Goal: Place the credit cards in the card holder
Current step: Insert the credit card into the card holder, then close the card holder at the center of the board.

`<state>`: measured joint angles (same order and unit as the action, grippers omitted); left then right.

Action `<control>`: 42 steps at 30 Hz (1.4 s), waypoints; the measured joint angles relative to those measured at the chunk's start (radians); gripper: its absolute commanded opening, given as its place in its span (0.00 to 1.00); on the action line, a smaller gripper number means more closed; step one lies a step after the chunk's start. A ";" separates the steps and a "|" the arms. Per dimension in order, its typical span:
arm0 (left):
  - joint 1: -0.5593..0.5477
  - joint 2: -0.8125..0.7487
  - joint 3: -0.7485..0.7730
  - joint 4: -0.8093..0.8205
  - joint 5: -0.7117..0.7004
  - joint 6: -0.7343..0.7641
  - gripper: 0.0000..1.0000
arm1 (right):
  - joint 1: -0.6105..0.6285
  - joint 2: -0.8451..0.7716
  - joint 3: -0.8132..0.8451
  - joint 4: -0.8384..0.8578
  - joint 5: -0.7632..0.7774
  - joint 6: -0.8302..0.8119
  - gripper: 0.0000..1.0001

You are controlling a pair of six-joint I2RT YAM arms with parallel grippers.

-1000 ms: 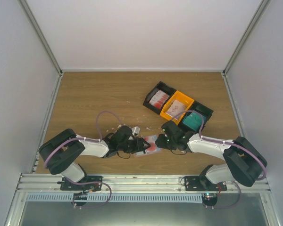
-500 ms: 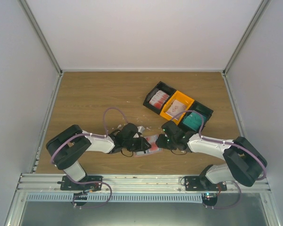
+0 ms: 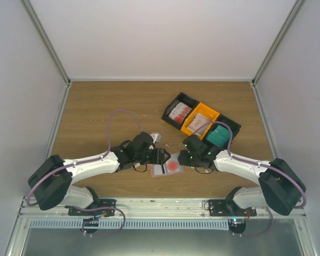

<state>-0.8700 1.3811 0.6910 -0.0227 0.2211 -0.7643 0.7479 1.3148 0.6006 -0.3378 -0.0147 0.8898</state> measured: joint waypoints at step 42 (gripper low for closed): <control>0.014 -0.018 0.055 -0.382 -0.273 0.034 0.00 | 0.003 0.038 0.002 0.025 0.006 -0.048 0.48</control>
<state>-0.8562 1.3636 0.7456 -0.4046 -0.0521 -0.7303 0.7509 1.3529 0.6022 -0.3130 -0.0090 0.8421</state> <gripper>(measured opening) 0.036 0.473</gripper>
